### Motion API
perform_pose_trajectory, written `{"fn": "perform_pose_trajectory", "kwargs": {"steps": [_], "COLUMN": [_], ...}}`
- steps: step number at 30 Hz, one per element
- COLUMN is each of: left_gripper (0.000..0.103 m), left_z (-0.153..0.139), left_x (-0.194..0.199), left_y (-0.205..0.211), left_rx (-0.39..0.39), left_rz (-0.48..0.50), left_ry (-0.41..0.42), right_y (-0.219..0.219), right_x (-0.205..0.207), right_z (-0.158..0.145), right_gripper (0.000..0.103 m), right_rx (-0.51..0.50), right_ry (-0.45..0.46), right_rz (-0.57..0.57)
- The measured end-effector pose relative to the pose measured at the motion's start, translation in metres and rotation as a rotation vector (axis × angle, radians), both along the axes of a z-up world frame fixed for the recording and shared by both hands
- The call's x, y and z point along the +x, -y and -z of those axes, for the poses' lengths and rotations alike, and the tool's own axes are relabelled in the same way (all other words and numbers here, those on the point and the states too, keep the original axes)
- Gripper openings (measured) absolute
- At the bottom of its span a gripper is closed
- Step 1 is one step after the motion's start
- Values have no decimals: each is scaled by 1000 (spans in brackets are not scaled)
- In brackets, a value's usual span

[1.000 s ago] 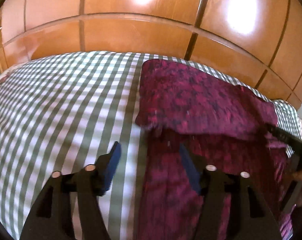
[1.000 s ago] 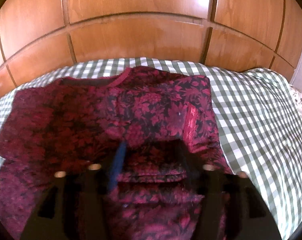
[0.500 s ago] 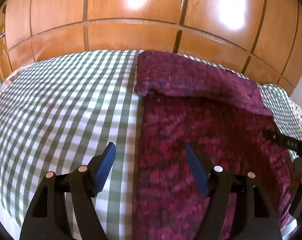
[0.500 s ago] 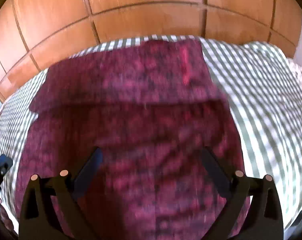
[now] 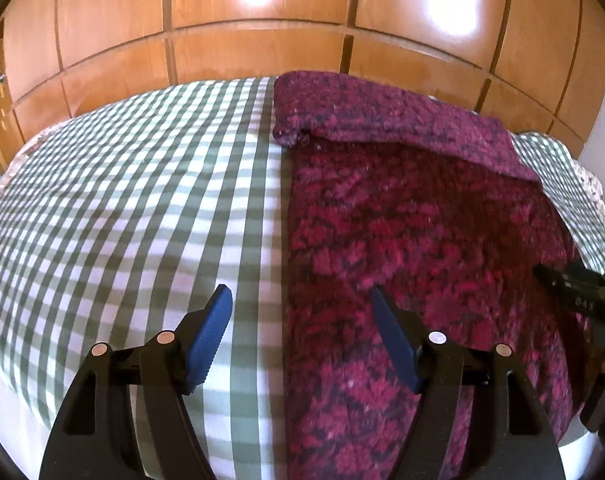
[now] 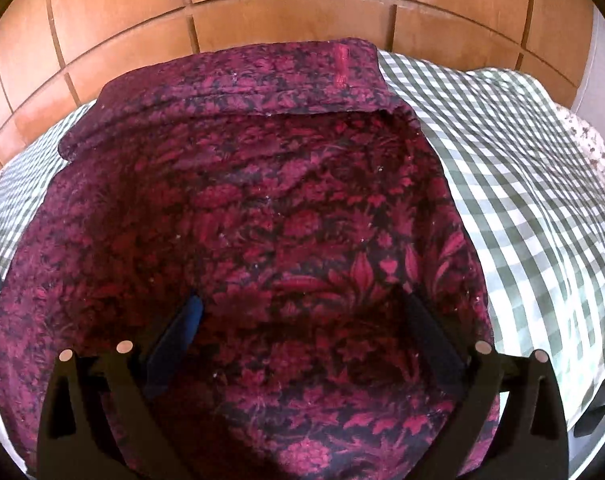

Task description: Fold small clothes

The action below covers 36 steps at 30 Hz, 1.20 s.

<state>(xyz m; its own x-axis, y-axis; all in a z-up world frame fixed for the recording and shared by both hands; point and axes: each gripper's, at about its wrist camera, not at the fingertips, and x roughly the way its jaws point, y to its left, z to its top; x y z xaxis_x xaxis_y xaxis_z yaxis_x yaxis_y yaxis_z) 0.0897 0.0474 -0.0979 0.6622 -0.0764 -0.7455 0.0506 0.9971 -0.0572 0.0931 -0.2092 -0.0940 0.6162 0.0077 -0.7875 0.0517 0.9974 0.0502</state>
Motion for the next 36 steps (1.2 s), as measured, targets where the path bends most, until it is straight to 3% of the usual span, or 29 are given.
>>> {"fn": "perform_pose_trajectory", "kwargs": {"steps": [14, 21, 28, 32, 33, 35, 36], "left_gripper": [76, 76, 74, 74, 68, 64, 55], "left_z": [16, 15, 13, 13, 14, 17, 19], "left_x": [-21, -32, -52, -67, -70, -73, -75], "left_y": [-3, -8, -23, -23, -22, -19, -18], "left_rx": [7, 6, -116, -192, -203, -217, -224], "left_rz": [18, 54, 144, 231, 256, 281, 292], "left_ry": [-48, -75, -154, -193, -210, -238, -250], "right_y": [1, 9, 51, 74, 76, 74, 72], "right_x": [-1, -15, -48, -70, -75, -85, -90], "right_z": [3, -16, -27, -22, -20, -13, -10], "right_gripper": [101, 101, 101, 101, 100, 88, 84], "right_rx": [16, 59, 65, 147, 171, 212, 218], "right_ry": [-17, -32, -49, -95, -112, -162, -182], "right_rz": [-24, -57, 11, 19, 12, -27, -46]}}
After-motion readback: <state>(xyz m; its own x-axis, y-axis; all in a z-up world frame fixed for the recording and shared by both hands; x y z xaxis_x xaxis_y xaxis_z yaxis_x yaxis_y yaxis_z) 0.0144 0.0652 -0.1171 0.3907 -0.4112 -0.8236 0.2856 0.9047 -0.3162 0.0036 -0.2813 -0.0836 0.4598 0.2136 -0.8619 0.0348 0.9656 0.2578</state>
